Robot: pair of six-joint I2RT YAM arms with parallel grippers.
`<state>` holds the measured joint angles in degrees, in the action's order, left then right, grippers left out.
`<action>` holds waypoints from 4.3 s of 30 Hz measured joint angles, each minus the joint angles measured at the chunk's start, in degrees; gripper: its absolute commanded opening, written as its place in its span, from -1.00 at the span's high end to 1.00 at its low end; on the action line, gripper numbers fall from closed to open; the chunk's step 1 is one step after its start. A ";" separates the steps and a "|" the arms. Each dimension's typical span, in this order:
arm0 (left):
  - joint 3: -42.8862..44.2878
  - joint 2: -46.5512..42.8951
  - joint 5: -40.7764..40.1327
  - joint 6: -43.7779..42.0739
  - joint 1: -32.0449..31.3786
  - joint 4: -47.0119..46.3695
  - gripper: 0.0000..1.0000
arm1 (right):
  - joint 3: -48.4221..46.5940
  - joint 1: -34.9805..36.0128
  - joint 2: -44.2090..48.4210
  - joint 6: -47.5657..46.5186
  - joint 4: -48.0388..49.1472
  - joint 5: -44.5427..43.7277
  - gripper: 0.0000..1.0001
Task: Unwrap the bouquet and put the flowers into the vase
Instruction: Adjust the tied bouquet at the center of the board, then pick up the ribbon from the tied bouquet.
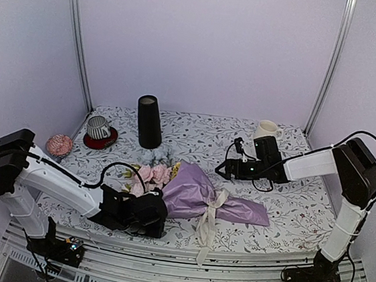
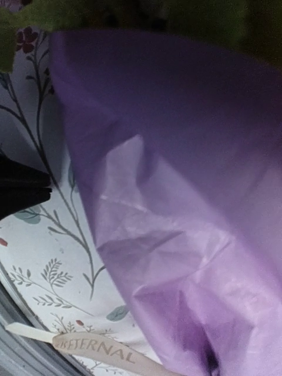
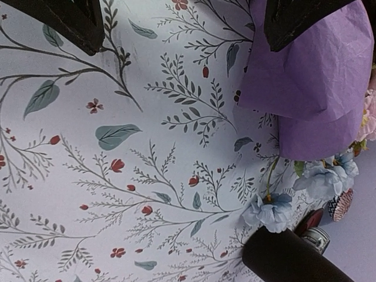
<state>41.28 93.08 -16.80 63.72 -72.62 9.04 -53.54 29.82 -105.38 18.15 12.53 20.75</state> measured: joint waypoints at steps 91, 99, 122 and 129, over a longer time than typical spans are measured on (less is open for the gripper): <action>0.94 -7.98 21.18 -35.10 17.97 -15.19 0.26 | 21.16 12.87 13.73 29.07 9.27 -5.55 -0.96; -7.80 -17.31 18.80 -33.03 16.26 -18.38 0.24 | 9.79 12.52 1.68 32.11 12.44 -5.66 -0.95; -3.65 -0.63 13.29 -28.76 8.63 -21.49 0.23 | 17.86 9.16 22.34 17.70 4.13 -12.74 -0.59; -0.52 2.80 12.13 -28.57 8.46 -18.71 0.21 | 20.39 9.16 28.20 11.30 1.49 -9.81 -0.54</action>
<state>40.75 95.88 -4.67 35.16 -64.16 -9.67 -33.15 38.98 -77.19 29.45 14.02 10.94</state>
